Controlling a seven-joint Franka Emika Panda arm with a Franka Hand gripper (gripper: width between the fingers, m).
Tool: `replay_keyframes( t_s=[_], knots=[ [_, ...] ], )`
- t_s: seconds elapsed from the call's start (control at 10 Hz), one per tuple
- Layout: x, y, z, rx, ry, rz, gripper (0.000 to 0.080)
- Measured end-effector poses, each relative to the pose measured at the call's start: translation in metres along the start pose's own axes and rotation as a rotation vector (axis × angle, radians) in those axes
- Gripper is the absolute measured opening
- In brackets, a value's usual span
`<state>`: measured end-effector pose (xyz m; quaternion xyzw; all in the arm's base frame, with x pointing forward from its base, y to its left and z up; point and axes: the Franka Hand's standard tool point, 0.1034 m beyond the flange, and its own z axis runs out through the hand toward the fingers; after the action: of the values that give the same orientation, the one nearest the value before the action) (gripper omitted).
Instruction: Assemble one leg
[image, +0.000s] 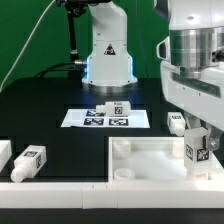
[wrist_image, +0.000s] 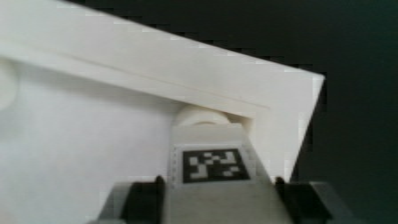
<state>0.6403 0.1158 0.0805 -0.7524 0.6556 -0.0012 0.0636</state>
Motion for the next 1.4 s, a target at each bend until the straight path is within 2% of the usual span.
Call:
replay_keyframes(
  t_s=[0.1, 0.2, 0.3, 0.4, 0.5, 0.6, 0.7, 0.8, 1.1, 1.2, 1.3, 1.4],
  knots=[
    [0.0002, 0.0, 0.0002, 0.016, -0.008, 0.121, 0.0285],
    [0.0002, 0.0003, 0.0003, 0.017, -0.007, 0.104, 0.0285],
    [0.0003, 0.0006, 0.001, 0.016, -0.007, 0.074, 0.0358],
    [0.0002, 0.0007, 0.0011, 0.016, -0.007, 0.072, 0.0497],
    [0.0002, 0.0012, 0.0012, 0.007, -0.004, -0.136, 0.0497],
    [-0.0036, 0.0011, 0.0005, -0.007, -0.01, -0.361, 0.0619],
    [-0.002, 0.0025, 0.0015, -0.007, -0.015, -0.547, 0.0641],
    [-0.0007, 0.0032, 0.002, 0.003, -0.004, -0.593, 0.0641],
    [0.0005, 0.0033, 0.0025, 0.001, -0.002, -0.819, 0.0649],
    [-0.0015, -0.0011, 0.0011, -0.018, 0.056, -1.106, 0.0649],
    [-0.0032, -0.0035, 0.0019, 0.0, 0.073, -1.166, 0.0649],
    [-0.0025, -0.0032, 0.0019, 0.001, 0.07, -1.119, 0.0649]
  ],
)
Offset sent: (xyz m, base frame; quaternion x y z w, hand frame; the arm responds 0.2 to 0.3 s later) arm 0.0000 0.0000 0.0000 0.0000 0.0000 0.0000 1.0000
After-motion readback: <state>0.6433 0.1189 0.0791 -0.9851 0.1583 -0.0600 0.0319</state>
